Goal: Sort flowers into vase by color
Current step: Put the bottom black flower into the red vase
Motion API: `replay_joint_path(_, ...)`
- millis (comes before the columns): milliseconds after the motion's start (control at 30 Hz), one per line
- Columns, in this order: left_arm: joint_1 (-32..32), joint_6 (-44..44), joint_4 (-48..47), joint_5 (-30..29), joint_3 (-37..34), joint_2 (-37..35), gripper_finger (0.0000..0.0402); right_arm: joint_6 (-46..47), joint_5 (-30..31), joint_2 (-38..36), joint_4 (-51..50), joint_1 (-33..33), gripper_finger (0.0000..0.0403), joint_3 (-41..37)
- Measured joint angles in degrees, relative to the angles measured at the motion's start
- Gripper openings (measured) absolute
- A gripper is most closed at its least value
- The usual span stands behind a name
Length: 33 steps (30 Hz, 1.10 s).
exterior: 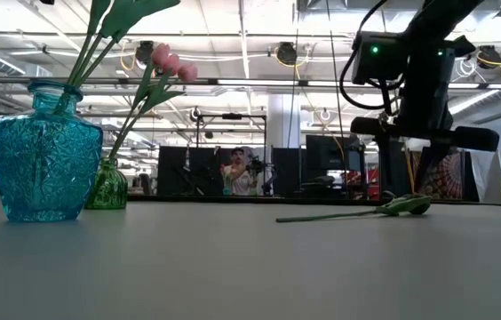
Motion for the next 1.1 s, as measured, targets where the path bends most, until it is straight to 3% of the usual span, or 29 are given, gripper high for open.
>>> replay_joint_path(300,0.0,0.0,0.0,0.0,0.0,0.0,0.0017,-5.7,-4.3,0.0,0.1,-4.8,0.0171,0.0)
replay_joint_path(533,0.0,0.0,-0.4,0.0,0.0,0.0,0.0017,-7.4,-5.8,0.0,2.8,-5.0,0.0171,0.0)
replay_joint_path(1100,0.0,-1.3,-0.8,0.0,0.0,0.4,0.0017,-9.7,-10.9,9.1,8.6,-5.0,0.0171,0.1)
